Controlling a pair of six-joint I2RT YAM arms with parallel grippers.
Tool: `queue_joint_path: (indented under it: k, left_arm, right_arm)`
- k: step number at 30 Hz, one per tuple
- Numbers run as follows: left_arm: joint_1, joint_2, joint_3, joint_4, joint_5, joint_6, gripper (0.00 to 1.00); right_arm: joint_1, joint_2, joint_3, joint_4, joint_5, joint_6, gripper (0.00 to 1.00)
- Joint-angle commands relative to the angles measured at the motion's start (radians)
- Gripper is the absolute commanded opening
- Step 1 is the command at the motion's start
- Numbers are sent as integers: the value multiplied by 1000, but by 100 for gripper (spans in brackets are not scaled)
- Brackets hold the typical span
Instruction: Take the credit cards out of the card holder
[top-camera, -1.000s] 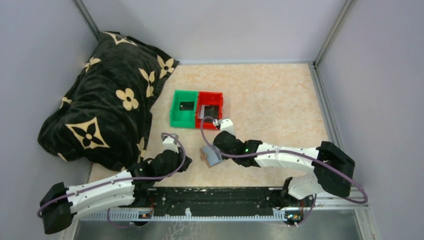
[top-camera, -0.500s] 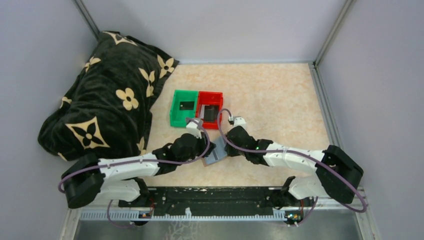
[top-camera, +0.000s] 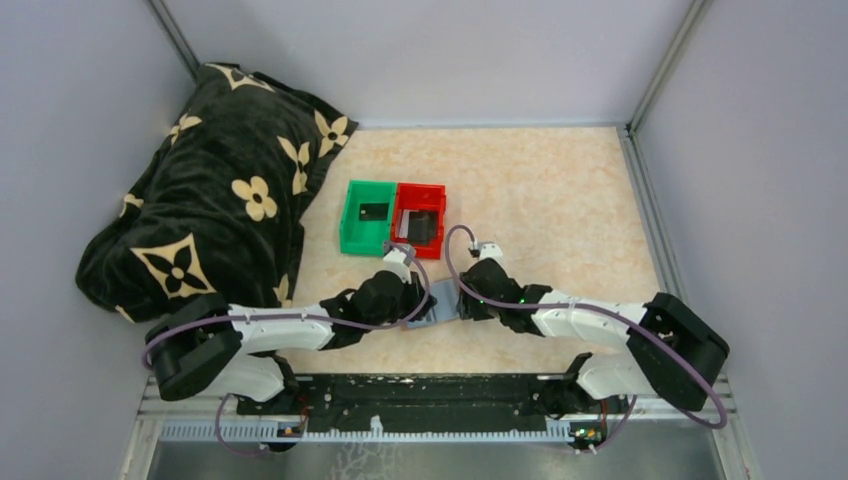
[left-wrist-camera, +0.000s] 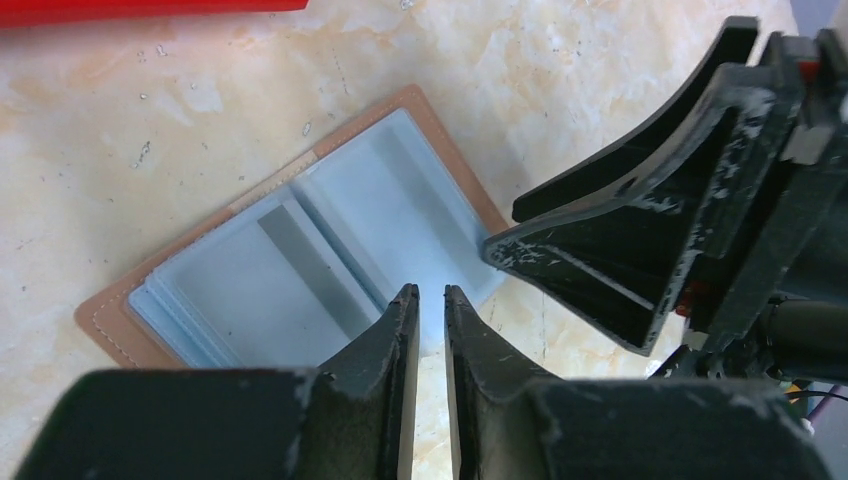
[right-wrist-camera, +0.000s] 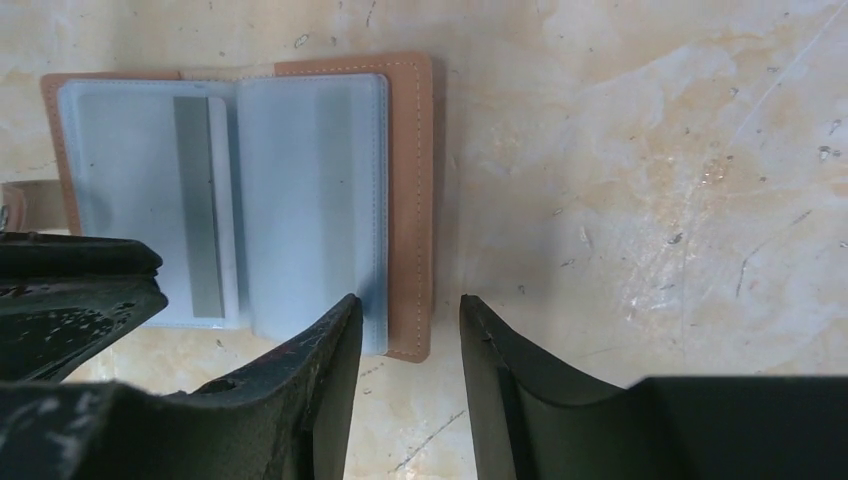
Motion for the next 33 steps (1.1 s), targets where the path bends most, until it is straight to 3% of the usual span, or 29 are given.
queue_joint_path:
  k: [1,5,6,20,25,33]
  left_arm:
    - [2,-7,-1,10,8,-20,21]
    - [2,-64,-40,-13,-13,-26,20]
    - [2,-86,-49,-25,-23,-28,20]
    - [2,-317,-160,-199,-130,-75,22]
    - [3,-324,-205,-194,-137,-118,46]
    - [3,-267,-211,-156,-113,-140,49]
  right_arm:
    - [-5,-87,37,-11,48,-26,39]
    - [-6,-119,57,-21,55,-55,2]
    - [-5,-114,65,-20,48,-65,0]
    - [41,18,214,40,-22,-153,0]
    - [35,108,196,119,-63,-151,0]
    - [34,182,166,160,-113,-129,0]
